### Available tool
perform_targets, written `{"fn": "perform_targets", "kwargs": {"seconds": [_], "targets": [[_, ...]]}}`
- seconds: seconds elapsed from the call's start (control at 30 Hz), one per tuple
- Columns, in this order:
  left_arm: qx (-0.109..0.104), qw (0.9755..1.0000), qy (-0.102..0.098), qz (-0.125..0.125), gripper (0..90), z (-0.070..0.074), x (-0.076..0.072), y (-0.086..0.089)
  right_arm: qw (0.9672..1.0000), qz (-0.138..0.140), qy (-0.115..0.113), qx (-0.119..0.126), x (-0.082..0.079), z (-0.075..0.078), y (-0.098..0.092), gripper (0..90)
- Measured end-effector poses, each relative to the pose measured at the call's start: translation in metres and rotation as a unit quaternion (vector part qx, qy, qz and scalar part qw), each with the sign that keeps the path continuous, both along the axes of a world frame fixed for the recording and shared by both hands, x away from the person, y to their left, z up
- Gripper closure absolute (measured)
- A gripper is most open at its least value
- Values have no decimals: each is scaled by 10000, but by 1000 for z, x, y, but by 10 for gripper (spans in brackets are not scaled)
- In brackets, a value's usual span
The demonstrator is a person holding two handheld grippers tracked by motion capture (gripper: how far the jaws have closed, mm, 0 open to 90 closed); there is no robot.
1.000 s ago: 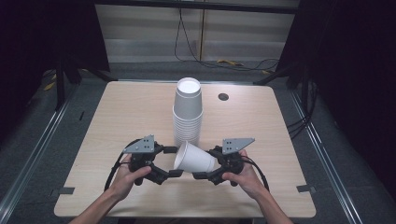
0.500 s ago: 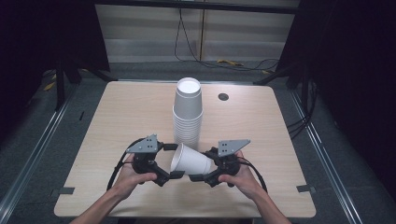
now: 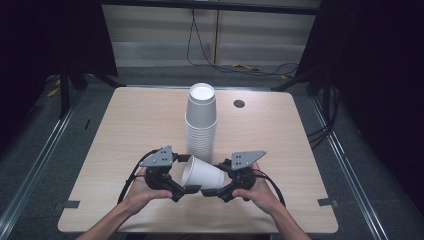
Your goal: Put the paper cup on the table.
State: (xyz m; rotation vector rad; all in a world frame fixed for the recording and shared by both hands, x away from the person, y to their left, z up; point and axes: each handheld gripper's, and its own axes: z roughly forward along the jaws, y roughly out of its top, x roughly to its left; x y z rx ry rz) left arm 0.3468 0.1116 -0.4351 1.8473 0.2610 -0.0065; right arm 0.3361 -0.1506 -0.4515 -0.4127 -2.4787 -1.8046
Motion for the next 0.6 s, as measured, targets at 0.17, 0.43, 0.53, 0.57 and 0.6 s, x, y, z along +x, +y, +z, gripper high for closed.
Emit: {"fn": "perform_targets", "kwargs": {"seconds": [0.17, 0.43, 0.53, 0.57, 0.6], "targets": [[-128, 9999, 63, -98, 31, -2, 0, -1, 10000, 18, -4, -10, -1, 1, 0, 223], [-197, 9996, 93, -179, 40, -1, 0, -1, 10000, 63, -17, 13, -2, 1, 1, 224], [-242, 9994, 161, -174, 50, -1, 1, 0, 10000, 54, 9, 41, -1, 1, 2, 225], [-235, 9994, 165, -190, 55, 0, 2, 1, 10000, 54, -3, 51, -1, 1, 2, 224], [-257, 9993, 169, -193, 60, 0, 1, 1, 10000, 45, 2, 29, -1, 1, 2, 224]]}}
